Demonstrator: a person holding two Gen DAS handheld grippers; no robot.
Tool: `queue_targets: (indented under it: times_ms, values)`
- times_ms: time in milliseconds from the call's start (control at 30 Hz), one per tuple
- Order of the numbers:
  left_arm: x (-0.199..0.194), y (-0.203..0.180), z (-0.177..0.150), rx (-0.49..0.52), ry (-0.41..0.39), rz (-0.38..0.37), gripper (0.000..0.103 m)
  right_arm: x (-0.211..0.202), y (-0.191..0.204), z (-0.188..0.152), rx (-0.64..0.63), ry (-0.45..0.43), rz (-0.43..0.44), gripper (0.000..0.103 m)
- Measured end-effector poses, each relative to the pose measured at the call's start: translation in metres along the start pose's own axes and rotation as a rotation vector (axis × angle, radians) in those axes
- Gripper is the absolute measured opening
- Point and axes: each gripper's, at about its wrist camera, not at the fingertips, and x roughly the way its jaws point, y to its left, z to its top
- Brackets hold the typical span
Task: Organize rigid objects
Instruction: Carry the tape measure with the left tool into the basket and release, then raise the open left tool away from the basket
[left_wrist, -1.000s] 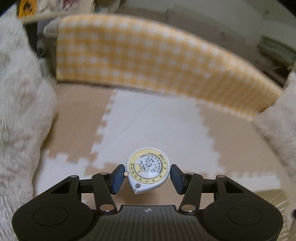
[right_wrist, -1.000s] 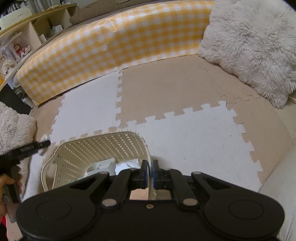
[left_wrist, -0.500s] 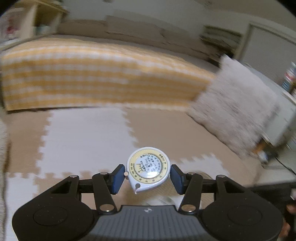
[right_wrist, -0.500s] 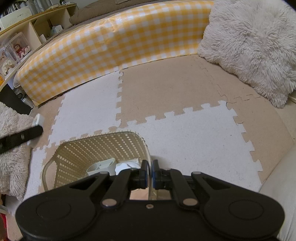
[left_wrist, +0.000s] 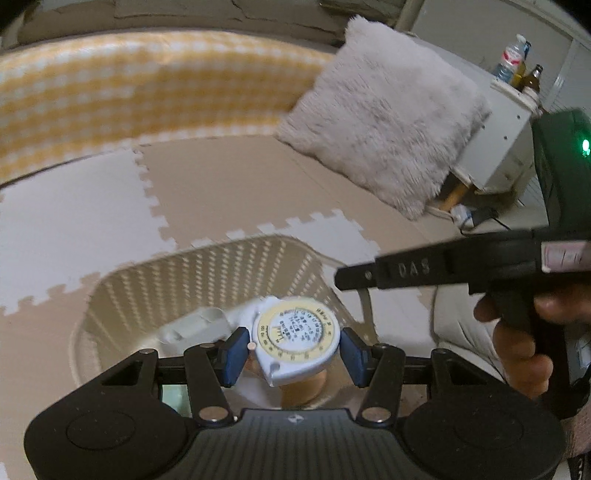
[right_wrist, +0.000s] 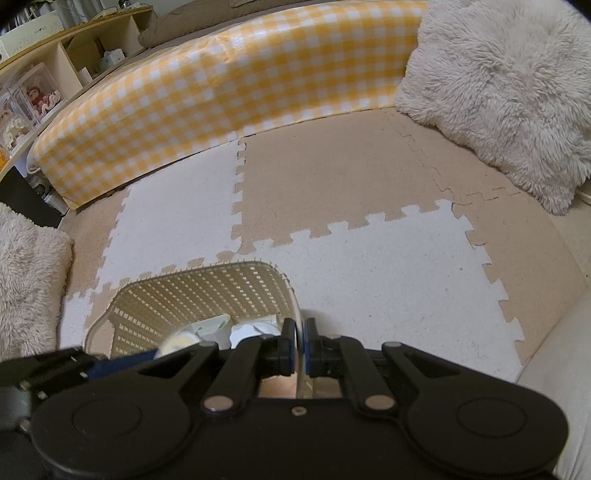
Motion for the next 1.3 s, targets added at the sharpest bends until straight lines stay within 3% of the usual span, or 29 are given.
queue_targets:
  times_ms: [200, 633, 1033, 1100, 1300]
  values:
    - [0.007, 0.000, -0.001, -0.010, -0.002, -0.055, 0.053, 0.000, 0.000, -0.001, 0.001, 0.007, 0.001, 0.005]
    - [0.014, -0.006, -0.004, 0.024, 0.056, -0.028, 0.053, -0.001, 0.000, -0.001, -0.001, 0.010, 0.002, 0.005]
    - [0.008, -0.011, -0.002, 0.054, 0.063, 0.004, 0.055, -0.001, 0.000, -0.001, -0.001, 0.011, 0.002, 0.005]
    - [0.006, -0.012, -0.002, 0.052, 0.065, 0.003, 0.056, -0.001, 0.000, -0.001, -0.002, 0.011, 0.002, 0.005]
    - [-0.003, -0.017, -0.002, 0.057, 0.057, 0.017, 0.072, 0.000, 0.000, -0.001, -0.002, 0.011, 0.001, 0.005]
